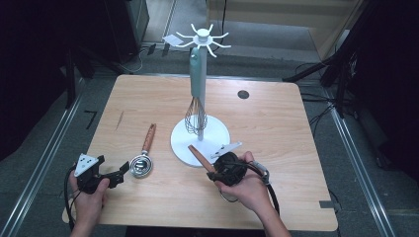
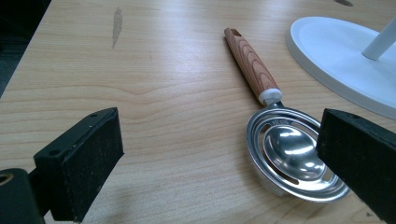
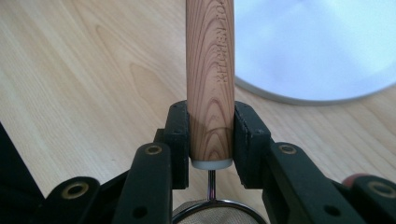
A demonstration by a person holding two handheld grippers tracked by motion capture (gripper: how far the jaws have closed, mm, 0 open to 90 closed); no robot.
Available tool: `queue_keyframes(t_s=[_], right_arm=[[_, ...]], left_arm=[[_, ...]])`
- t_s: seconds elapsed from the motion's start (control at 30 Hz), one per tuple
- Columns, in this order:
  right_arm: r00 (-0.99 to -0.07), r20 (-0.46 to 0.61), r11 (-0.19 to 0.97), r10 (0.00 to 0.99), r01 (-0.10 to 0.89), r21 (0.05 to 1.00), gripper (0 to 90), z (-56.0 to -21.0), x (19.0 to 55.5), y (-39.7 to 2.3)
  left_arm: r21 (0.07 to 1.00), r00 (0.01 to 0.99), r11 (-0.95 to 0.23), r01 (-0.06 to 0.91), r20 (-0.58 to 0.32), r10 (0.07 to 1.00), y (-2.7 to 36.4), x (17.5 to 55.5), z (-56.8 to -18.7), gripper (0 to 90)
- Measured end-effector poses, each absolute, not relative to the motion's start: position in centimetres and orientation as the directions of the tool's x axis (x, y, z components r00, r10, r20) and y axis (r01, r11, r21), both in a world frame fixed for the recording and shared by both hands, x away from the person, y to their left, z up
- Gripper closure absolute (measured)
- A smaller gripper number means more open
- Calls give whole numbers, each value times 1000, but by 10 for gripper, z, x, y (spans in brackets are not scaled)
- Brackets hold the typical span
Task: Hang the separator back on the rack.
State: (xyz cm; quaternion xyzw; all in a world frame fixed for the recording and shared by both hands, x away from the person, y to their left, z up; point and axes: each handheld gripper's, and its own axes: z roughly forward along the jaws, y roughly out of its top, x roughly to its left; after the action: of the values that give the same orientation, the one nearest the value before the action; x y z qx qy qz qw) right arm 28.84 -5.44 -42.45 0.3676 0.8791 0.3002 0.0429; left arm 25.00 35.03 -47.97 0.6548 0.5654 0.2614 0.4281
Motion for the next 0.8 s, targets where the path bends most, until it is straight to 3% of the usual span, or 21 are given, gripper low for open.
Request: queue_keyframes(t_s=[0.47,0.8], right_arm=[[-648,173,439,742,665,604,716,-422,298,-93],[-622,161,378,766,639,670,716,-410,297,-105]], left_arm=[[854,225,25,520,-166,960,353,250,-480,14],[857,228,35,514,-176,958,354,249,-480,15]])
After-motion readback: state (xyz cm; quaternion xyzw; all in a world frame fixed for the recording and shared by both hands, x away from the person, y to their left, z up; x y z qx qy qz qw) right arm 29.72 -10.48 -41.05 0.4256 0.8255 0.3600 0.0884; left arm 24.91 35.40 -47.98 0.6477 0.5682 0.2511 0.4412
